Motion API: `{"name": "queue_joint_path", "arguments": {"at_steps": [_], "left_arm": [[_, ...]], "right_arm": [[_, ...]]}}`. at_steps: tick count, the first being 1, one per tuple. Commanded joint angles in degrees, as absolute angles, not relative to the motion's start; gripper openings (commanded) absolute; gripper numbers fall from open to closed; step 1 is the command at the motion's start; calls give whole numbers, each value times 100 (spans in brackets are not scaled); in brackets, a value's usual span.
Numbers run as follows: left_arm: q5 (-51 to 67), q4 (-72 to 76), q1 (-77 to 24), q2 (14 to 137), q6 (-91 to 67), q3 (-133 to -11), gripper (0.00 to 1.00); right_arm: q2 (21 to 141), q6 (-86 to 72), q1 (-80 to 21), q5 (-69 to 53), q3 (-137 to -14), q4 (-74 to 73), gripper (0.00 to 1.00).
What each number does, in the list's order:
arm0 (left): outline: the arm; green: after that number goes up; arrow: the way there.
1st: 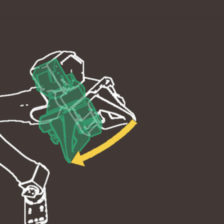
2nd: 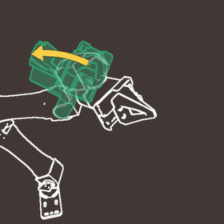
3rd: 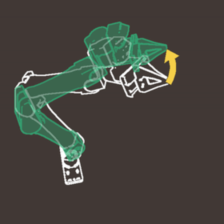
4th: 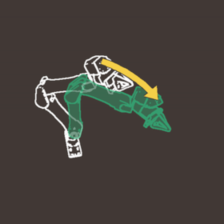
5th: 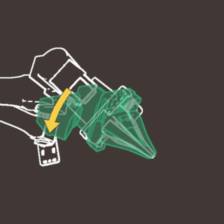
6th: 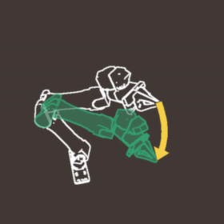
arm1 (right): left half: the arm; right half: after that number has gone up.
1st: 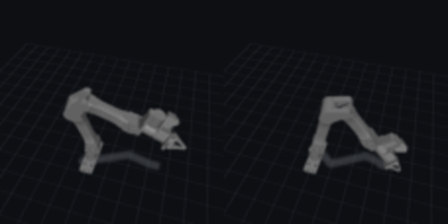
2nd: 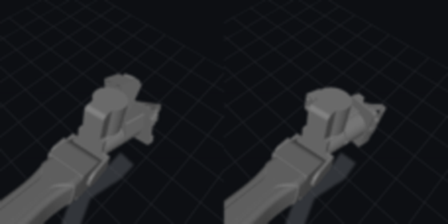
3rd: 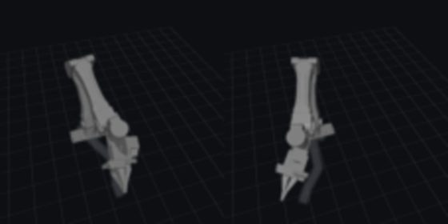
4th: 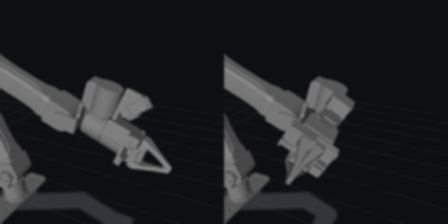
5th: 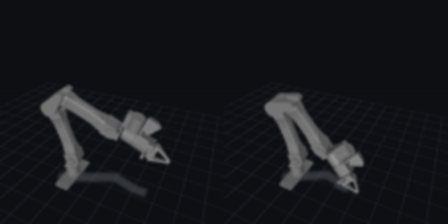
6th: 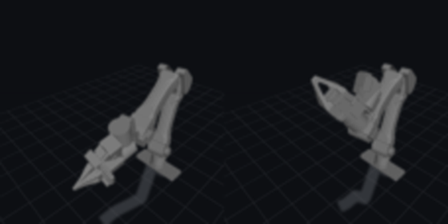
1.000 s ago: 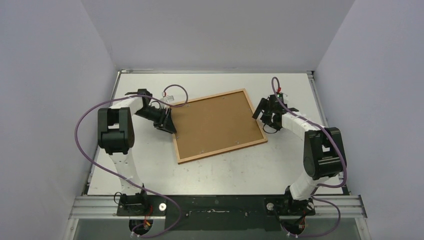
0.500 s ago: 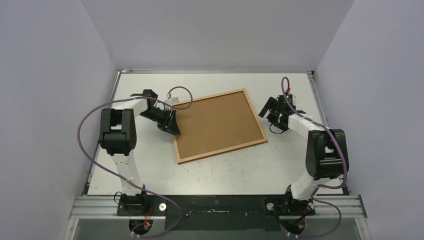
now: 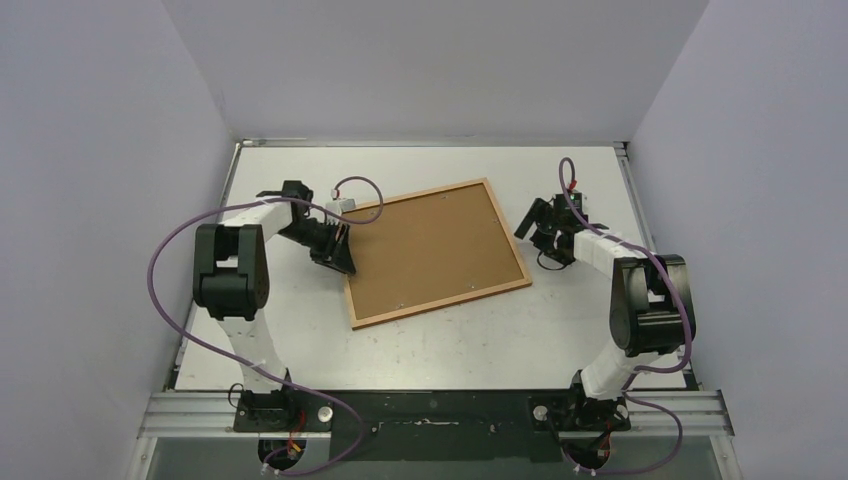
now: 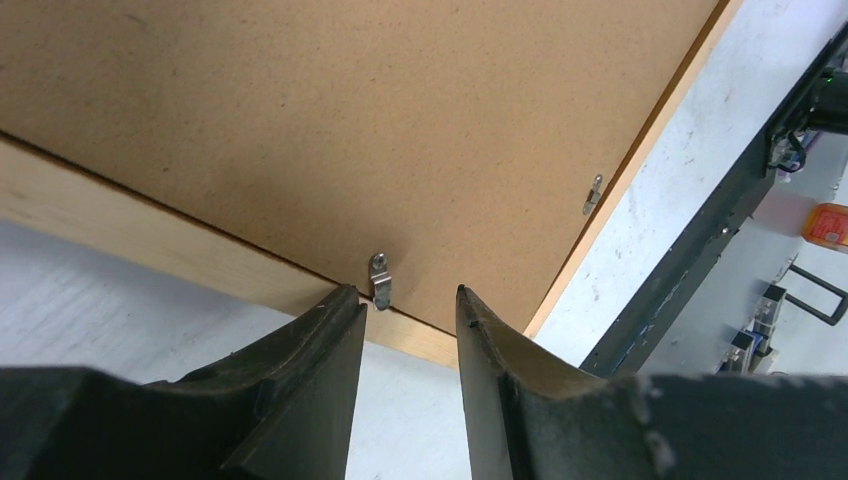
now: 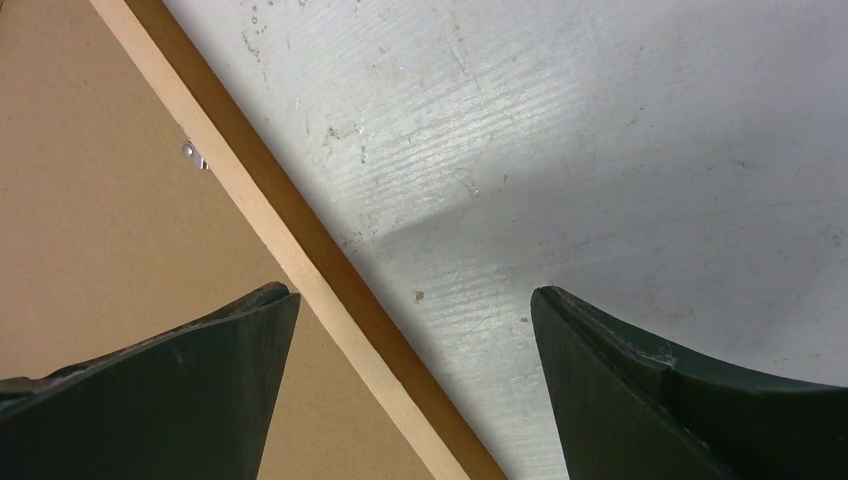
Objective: Put the photo into the frame
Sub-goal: Install the photo frame at the center of the board.
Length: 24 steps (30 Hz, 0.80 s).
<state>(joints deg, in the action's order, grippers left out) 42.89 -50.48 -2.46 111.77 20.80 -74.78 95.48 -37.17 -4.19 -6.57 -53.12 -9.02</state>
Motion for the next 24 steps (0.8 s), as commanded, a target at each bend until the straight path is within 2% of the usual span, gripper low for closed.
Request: {"name": "queue_joint_path", "arguments": {"at_steps": [1, 24], "left_arm": [[4074, -5054, -180, 10840, 2202, -7456, 37], [4332, -5052, -217, 10835, 2233, -7147, 37]], "right_arm": [[9571, -3753, -422, -688, -5278, -625, 90], [9615, -3823, -426, -791, -5130, -497, 90]]}}
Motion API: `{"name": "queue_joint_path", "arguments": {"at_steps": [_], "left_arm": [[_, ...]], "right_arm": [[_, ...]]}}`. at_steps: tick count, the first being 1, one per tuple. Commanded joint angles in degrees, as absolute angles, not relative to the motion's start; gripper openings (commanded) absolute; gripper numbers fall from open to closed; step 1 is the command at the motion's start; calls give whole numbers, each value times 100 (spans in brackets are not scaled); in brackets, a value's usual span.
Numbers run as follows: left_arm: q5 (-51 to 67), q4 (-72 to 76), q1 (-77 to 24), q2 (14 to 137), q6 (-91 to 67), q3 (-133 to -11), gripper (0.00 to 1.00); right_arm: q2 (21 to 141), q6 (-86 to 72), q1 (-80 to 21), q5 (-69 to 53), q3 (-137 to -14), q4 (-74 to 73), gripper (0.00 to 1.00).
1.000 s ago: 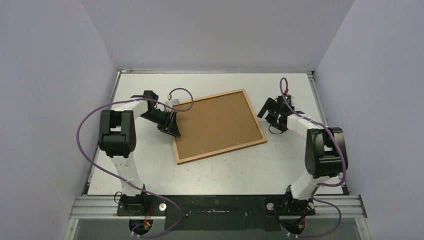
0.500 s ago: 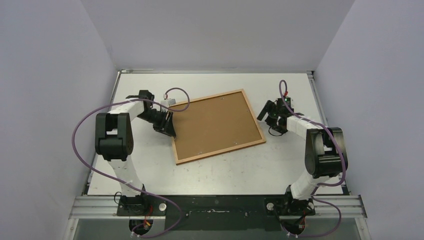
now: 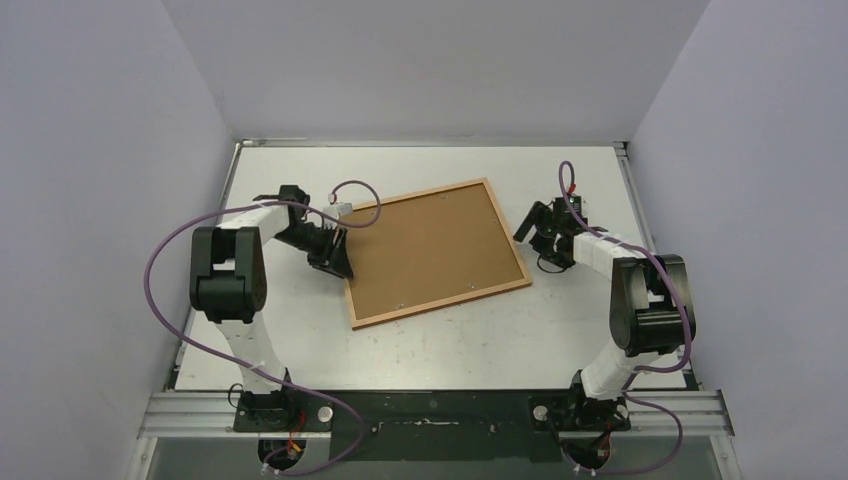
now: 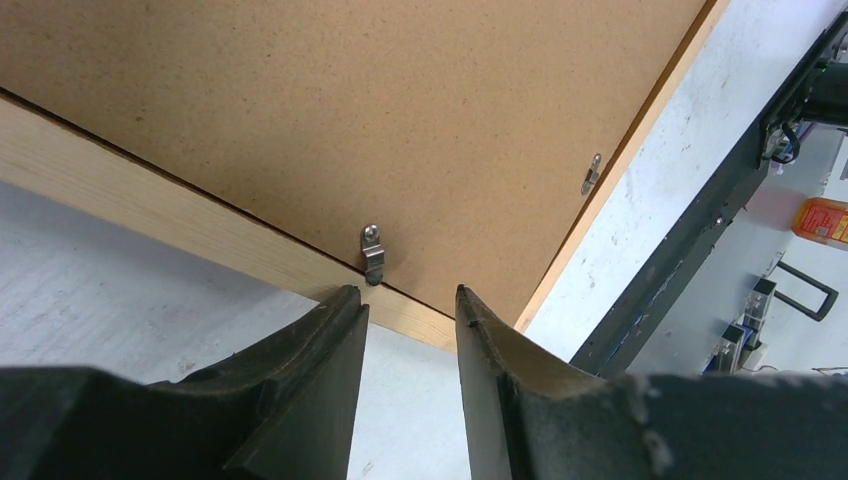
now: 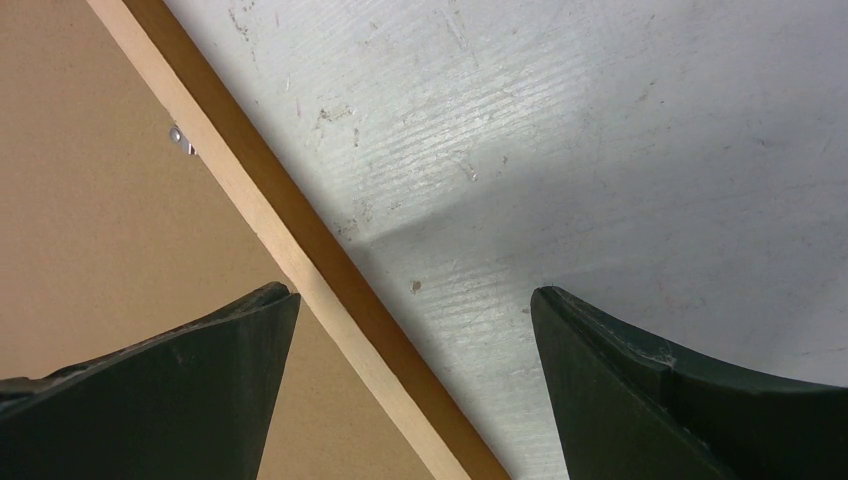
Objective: Put the photo into the frame
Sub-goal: Install the photo frame at the center of the board.
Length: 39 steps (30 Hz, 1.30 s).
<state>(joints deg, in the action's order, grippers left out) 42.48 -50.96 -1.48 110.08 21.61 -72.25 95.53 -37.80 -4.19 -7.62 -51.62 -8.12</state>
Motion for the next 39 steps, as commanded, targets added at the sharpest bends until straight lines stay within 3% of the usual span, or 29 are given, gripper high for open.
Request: {"name": "queue_joint_path", "arguments": {"at_steps": [1, 30, 39], "left_arm": [[4339, -5046, -224, 10844, 2219, -7149, 37], [4420, -4827, -566, 10828, 2059, -6901, 37], [4622, -5287, -476, 10590, 2134, -7359, 36]], "right_arm": [[9622, -3823, -422, -799, -5120, -493, 90], [9628, -3920, -425, -875, -5027, -430, 90], [9626, -3911, -423, -872, -4976, -406, 90]]}}
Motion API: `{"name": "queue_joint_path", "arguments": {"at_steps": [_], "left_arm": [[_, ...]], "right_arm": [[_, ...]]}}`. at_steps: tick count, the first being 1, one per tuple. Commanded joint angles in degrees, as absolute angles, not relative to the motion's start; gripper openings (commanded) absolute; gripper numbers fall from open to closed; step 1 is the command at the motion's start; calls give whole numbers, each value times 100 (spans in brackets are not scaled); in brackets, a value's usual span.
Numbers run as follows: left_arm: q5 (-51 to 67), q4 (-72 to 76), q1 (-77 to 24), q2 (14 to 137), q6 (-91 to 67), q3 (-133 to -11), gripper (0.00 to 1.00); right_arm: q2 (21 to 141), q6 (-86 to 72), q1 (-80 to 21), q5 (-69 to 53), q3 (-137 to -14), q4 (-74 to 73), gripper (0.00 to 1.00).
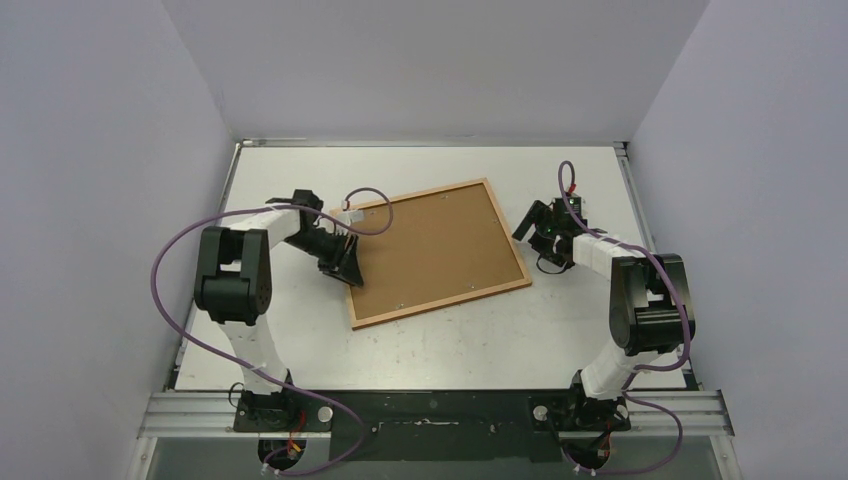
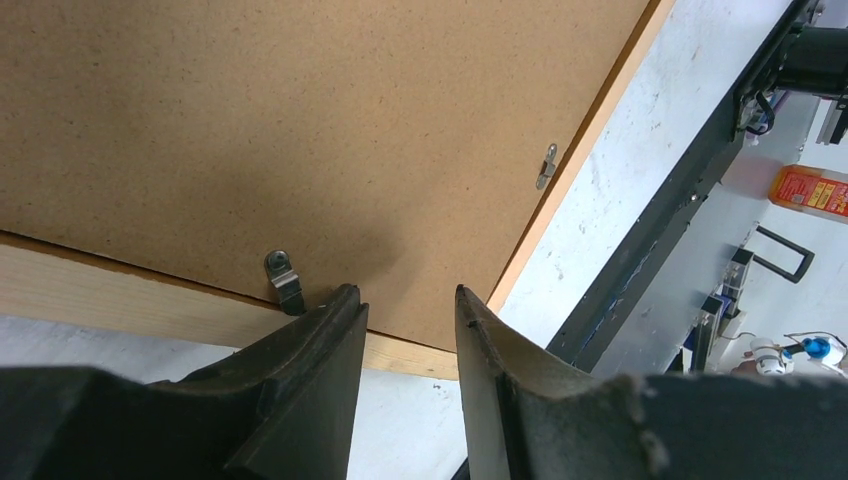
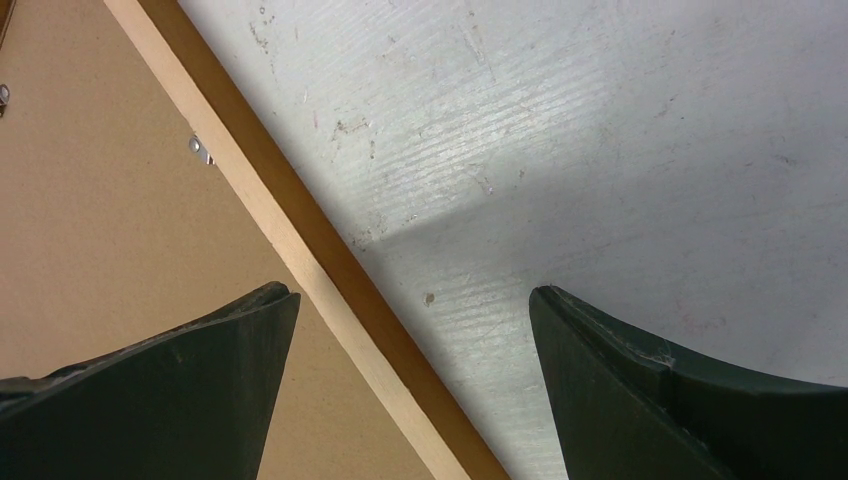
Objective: Put the photo into the frame
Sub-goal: Install the photo frame at the center of the board.
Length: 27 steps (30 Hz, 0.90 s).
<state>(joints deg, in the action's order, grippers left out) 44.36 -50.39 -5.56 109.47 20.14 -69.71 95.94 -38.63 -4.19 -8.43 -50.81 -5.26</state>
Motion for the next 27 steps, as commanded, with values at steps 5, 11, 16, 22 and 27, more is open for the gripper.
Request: {"name": "queue_joint_path", "arguments": {"at_steps": [5, 11, 16, 22, 27], "left_arm": [[4739, -5644, -240, 10485, 2262, -7799, 36], [4503, -5505, -141, 10715, 2346, -7681, 36], [4329, -5158, -166, 10900, 2276, -7352, 36], [4212, -4934, -224, 10935, 2210, -7195, 36], [4101, -4813, -267, 10886, 2176, -7122, 36]], "right_arm": [[9624, -3920, -426, -877, -4944, -379, 90], [9603, -3927, -424, -903, -4937, -374, 90], [9598, -3916, -422, -901, -4932, -384, 90], [9620, -3946, -422, -913, -4891, -342, 90], [9591, -3980, -431, -938, -4865, -307, 90]]}}
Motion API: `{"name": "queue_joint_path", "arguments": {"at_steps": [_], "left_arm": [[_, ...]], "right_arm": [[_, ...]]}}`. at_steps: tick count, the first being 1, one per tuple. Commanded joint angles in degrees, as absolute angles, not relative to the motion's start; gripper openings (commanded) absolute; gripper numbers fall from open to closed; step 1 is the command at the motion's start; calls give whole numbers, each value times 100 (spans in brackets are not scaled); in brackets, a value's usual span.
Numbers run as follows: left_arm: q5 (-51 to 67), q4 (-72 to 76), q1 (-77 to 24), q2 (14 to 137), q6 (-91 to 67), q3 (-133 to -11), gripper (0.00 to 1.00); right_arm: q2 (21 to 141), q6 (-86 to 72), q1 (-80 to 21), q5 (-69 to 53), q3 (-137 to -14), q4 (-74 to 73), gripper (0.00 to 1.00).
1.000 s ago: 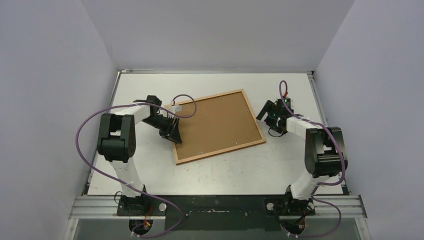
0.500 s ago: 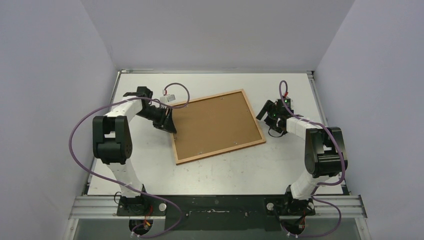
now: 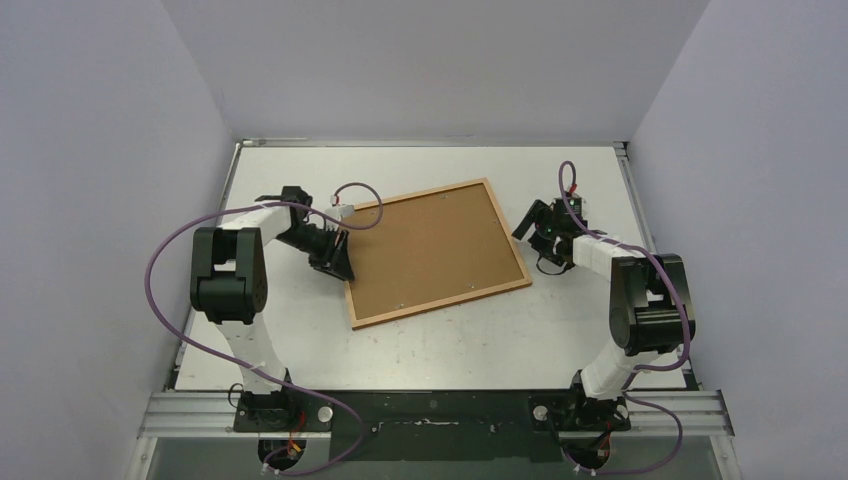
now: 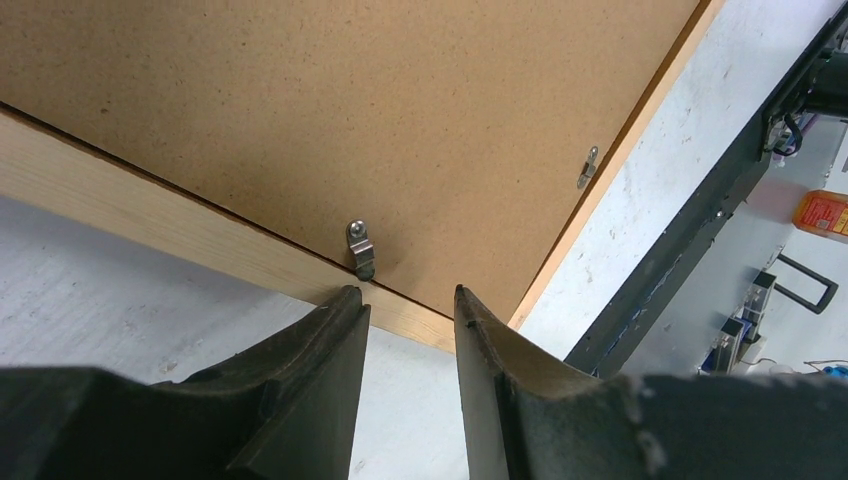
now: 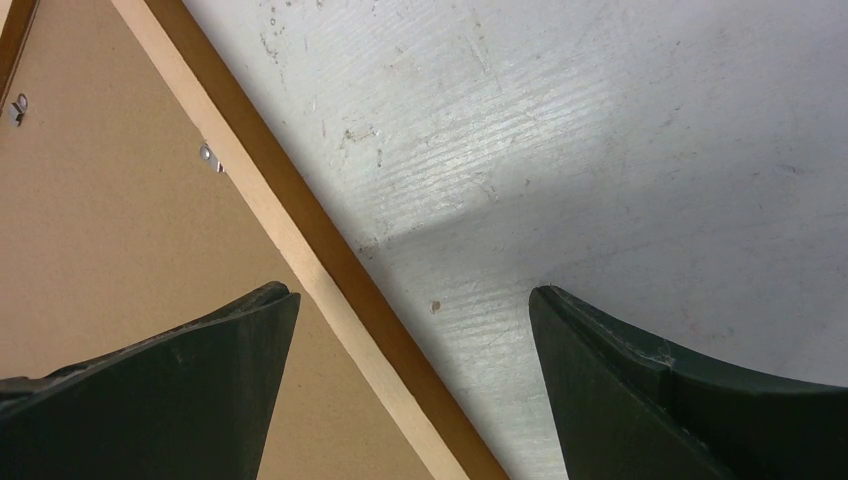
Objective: Put the photo into the frame
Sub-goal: Install the photo frame at the center of the board.
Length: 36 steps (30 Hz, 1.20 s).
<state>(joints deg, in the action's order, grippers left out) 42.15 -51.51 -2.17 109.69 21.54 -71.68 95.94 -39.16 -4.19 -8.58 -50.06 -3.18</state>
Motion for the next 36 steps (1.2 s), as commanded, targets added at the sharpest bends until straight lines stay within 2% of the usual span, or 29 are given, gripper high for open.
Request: {"name": "queue_joint_path", "arguments": {"at_steps": [1, 25, 30, 36], "left_arm": [[4090, -4775, -276, 10875, 2150, -7089, 36], [4400, -4891, -519, 10673, 2009, -7077, 36], [4610, -5213, -352, 10296, 1876, -7489, 37], [4380, -5405, 196, 10146, 1793, -7539, 40]], "right_arm": [[9589, -3974, -435, -940, -4849, -301, 90], [9538, -3949, -439, -967, -4792, -313, 90], [9377, -3838, -439, -879, -4845, -386, 90], [8728, -3313, -653, -236, -5374, -914, 90]]}}
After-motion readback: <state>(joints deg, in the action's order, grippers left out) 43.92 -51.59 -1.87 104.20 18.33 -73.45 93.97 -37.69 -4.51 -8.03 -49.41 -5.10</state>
